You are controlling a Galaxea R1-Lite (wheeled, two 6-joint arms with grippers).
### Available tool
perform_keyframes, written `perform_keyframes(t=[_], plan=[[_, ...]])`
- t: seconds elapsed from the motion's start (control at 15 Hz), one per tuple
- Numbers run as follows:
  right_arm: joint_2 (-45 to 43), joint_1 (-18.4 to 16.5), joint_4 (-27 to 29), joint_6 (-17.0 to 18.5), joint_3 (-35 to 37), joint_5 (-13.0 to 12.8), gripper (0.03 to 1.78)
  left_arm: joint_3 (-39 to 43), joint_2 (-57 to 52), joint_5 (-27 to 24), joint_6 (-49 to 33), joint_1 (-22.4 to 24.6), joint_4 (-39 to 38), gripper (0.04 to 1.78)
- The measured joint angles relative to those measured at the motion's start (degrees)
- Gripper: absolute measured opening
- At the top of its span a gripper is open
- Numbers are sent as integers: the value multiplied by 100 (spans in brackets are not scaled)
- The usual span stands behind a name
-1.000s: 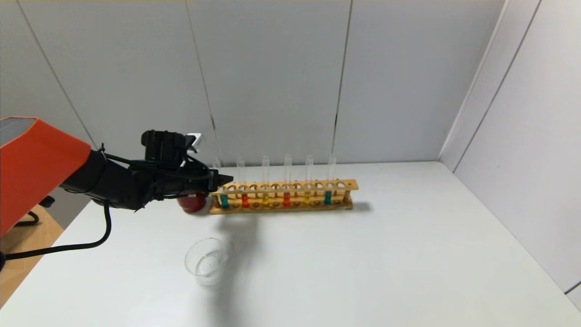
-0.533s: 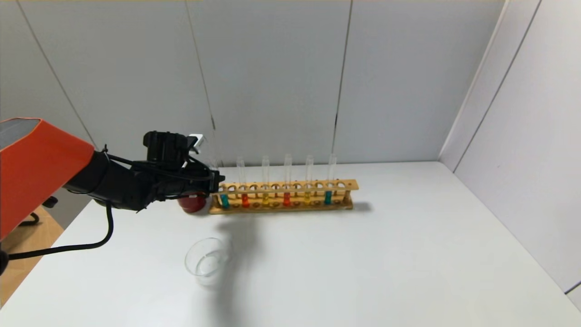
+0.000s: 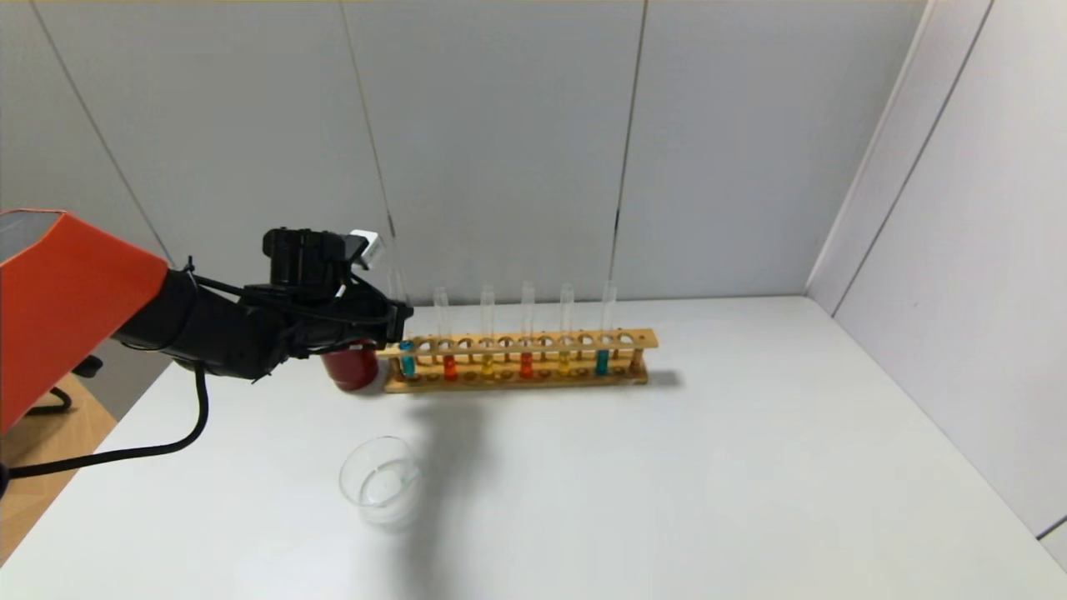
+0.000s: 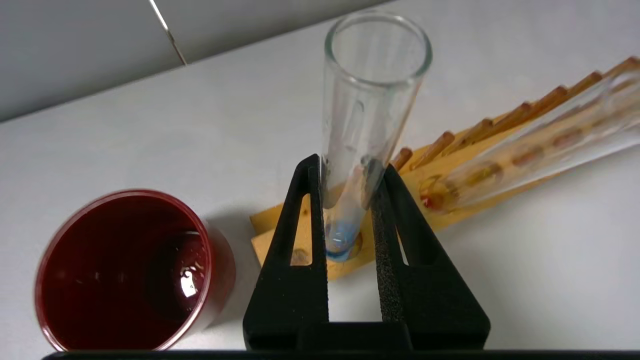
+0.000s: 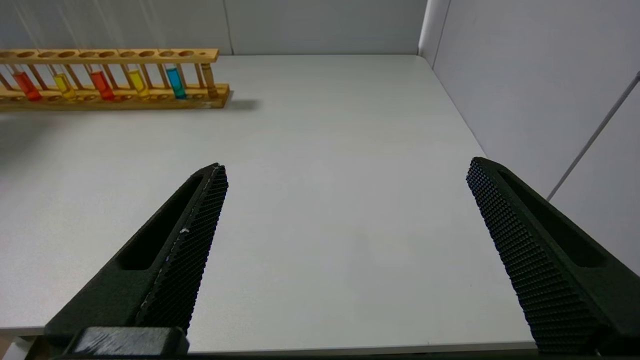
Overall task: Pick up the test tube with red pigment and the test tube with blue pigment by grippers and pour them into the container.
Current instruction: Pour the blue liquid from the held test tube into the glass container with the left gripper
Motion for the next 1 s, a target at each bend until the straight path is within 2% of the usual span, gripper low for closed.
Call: perform_keyframes(t=[0.6,0.87,1.0], plan=[[0,0,0,0,0,0,175,-240,-1135,17,0,-5,268,32],[0,0,0,2,0,0,175,16,-1943,345,90,20,720,32],[0,0,0,2,0,0,175,411,-2428,416,193,127,866,32]])
